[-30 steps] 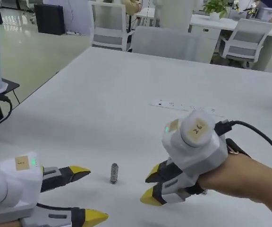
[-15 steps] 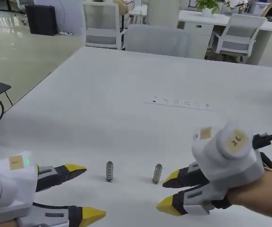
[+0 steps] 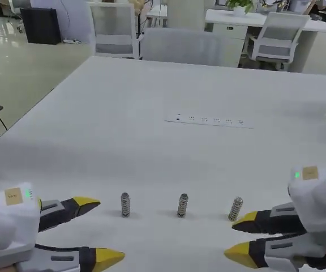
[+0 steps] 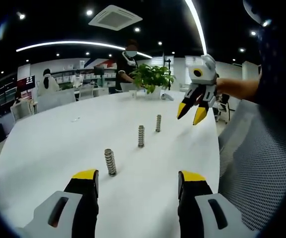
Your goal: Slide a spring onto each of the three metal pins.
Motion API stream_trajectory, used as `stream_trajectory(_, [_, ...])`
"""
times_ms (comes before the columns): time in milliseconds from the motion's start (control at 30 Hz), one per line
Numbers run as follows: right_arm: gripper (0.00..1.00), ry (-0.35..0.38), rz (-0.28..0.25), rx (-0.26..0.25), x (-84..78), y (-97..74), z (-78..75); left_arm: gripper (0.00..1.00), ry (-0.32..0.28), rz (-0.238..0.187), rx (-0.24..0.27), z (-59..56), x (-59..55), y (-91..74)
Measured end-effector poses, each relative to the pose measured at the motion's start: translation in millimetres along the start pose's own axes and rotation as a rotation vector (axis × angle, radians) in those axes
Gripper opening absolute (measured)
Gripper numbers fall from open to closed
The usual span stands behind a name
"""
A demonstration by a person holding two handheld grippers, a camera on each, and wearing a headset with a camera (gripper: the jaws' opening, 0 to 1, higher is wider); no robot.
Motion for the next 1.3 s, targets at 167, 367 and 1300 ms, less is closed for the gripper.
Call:
stream_trajectory(167, [0.3,0.032,-0.029,-0.041,-10.1,-13.7,-11.4,0.61,0.001,0.002,0.003,-0.8,1.8,-0.5])
stream_trajectory(367, [0.32,0.053,-0.067,-0.077,-23.6,-26.7,-21.7,0.61,0.005,0.001,0.005,-1.0,4.1,0.4])
stream_trajectory(1300, [0.71,0.005,-0.217,-0.156,-31.9,-27.8,-45.9,0.65,-0.022,0.004,0.005,5.6,1.3,3.6])
Point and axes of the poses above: the centre of the closed fingertips' face, and the gripper's own axes: y roughly forward along the fingers, z roughly to its left, x roughly out of its top, the point moved 7 cm from there along -y, roughly backward along the fingers, and after that the axes turned 5 degrees about z, right-handed, at the moved point
